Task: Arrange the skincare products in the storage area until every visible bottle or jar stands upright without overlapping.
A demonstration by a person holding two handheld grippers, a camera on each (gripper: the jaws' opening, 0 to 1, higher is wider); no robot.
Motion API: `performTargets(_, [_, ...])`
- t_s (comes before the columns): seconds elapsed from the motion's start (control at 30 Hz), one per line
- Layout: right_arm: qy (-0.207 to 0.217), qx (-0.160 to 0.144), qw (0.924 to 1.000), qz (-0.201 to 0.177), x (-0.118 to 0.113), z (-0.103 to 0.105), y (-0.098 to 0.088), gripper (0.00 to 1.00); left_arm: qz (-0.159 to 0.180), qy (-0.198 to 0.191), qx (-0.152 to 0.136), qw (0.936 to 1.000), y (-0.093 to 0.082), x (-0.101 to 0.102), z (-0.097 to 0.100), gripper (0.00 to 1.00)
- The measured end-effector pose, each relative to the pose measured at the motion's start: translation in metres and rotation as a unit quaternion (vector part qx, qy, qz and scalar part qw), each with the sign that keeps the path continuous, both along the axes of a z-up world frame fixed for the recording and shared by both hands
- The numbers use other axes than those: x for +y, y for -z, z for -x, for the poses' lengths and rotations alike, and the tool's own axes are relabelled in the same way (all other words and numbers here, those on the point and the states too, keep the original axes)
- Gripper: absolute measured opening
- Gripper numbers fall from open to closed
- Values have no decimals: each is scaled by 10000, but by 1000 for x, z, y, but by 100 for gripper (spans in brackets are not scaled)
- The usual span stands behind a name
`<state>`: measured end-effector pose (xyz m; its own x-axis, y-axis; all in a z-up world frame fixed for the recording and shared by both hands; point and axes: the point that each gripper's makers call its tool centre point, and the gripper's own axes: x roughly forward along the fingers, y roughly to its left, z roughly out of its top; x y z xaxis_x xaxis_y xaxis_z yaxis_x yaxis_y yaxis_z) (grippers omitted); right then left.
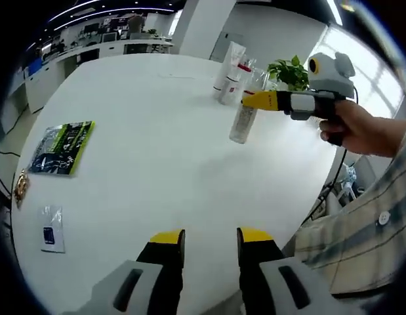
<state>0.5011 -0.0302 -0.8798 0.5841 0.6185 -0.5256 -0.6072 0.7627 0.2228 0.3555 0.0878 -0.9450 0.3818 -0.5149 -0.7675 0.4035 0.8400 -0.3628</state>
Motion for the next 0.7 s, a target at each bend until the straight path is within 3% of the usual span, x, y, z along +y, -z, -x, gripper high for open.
performTargets(0.27, [498,-355,9981,60,-41,-26,-7,18,-143,49,117,9998,0,-4,7,32])
performTargets(0.43, [794,-547,9951,194,-68,-37,-4,18,63,-247,-33,9997,-11,-7,-1,28])
performTargets(0.7, [1223,-617,9903,211,-101,-51,6,18,-104,-274,-59,9996,-16,-7,-1,30])
